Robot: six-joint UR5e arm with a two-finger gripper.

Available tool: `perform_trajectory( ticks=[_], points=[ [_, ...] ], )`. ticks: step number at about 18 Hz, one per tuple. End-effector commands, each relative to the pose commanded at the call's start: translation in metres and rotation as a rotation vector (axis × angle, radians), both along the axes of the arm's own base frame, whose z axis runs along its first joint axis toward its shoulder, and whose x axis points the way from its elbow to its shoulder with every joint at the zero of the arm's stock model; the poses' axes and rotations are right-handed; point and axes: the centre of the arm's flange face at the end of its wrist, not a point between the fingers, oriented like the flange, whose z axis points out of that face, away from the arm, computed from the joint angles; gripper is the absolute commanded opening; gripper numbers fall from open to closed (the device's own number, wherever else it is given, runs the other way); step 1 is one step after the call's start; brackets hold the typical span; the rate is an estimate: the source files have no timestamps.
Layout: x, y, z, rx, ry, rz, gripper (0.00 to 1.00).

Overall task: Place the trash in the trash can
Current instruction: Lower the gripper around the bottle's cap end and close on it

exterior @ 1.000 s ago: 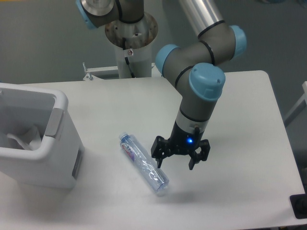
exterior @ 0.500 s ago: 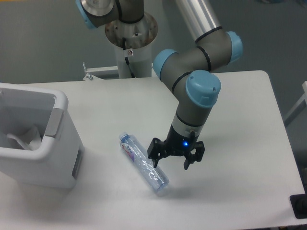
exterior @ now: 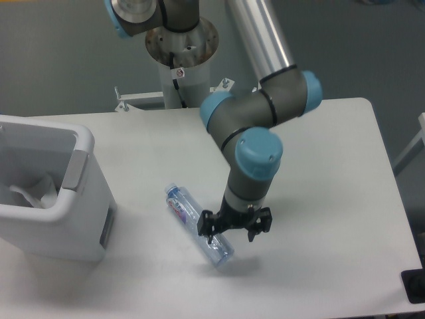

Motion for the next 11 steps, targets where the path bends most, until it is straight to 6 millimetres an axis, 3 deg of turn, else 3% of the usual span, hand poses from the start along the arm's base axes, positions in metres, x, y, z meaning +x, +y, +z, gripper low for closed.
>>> perform_trajectory(
  ticks=[11],
  points=[
    [0.020, 0.015, -0.040, -0.115, 0.030, 0.023, 1.00]
  ],
)
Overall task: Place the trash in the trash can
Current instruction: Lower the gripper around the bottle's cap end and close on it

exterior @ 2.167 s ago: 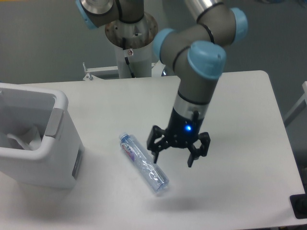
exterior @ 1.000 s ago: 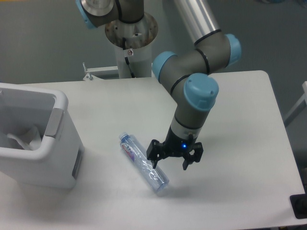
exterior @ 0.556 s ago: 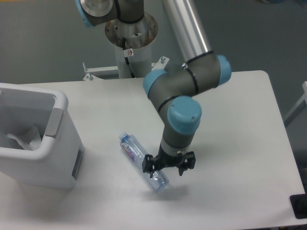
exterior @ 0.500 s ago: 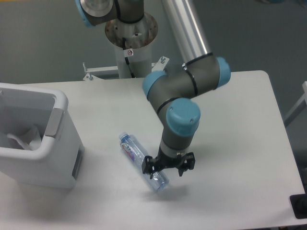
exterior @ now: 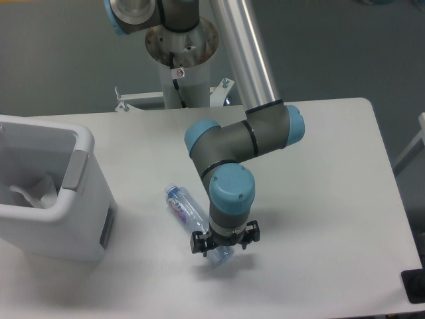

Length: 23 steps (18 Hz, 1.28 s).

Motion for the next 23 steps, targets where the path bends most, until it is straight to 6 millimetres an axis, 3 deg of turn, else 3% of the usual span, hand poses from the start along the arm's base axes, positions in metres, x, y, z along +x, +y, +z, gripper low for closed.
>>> perform_trajectory(
  ticks=[4, 10, 18, 23],
  points=[
    [0.004, 0.000, -0.005, -0.023, -0.020, -0.003, 0.74],
    [0.005, -0.001, -0.005, -0.027, -0.023, 0.006, 0.55],
    [0.004, 0.000, 0.006, -0.027, -0.026, 0.009, 0.48],
    [-0.018, 0.016, 0.042, 0.065, -0.004, 0.020, 0.48]
  ],
)
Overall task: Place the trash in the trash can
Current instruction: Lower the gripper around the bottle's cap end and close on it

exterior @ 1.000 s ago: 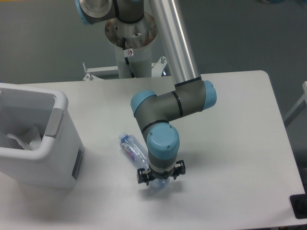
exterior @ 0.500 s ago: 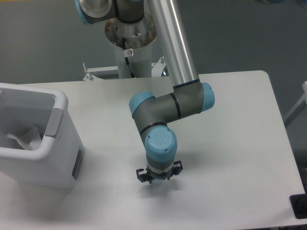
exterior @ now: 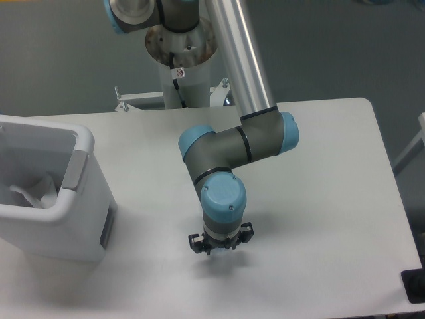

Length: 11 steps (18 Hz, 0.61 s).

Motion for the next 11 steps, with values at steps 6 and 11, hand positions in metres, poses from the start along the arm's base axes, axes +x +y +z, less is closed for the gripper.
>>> perform_trajectory(
  ticks=[6, 11],
  points=[
    [-0.032, 0.002, 0.087, 0.219, -0.001, 0.025, 0.48],
    [-0.024, -0.002, 0.161, 0.412, -0.025, -0.019, 0.48]
  ],
)
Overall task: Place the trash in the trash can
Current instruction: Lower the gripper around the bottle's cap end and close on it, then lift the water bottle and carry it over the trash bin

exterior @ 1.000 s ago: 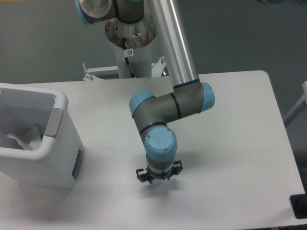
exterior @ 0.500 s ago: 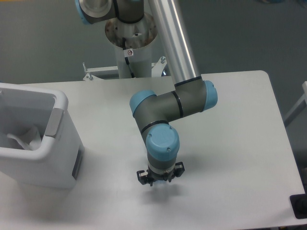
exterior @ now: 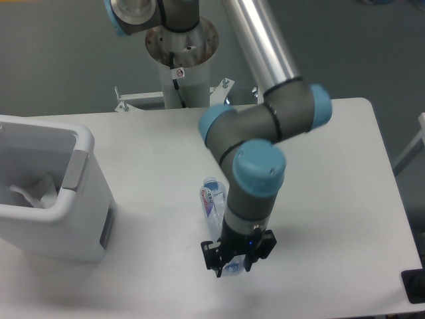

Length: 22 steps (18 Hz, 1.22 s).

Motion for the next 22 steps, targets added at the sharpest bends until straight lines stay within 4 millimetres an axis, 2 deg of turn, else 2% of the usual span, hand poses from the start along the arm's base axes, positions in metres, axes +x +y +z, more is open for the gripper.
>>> perform_trajectory(
  ticks=[5, 12, 14, 16, 19, 22],
  points=[
    [0.025, 0.004, 0.076, 0.161, 0.026, -0.056, 0.48],
    [0.086, 0.003, 0.173, 0.400, 0.103, -0.183, 0.48],
    [0.106, 0.001, 0.194, 0.442, 0.104, -0.223, 0.48],
    [0.116, -0.002, 0.212, 0.484, 0.116, -0.244, 0.48],
    [0.145, 0.001, 0.230, 0.513, 0.128, -0.287, 0.48],
    [0.177, 0.008, 0.238, 0.524, 0.118, -0.326, 0.48]
  ],
)
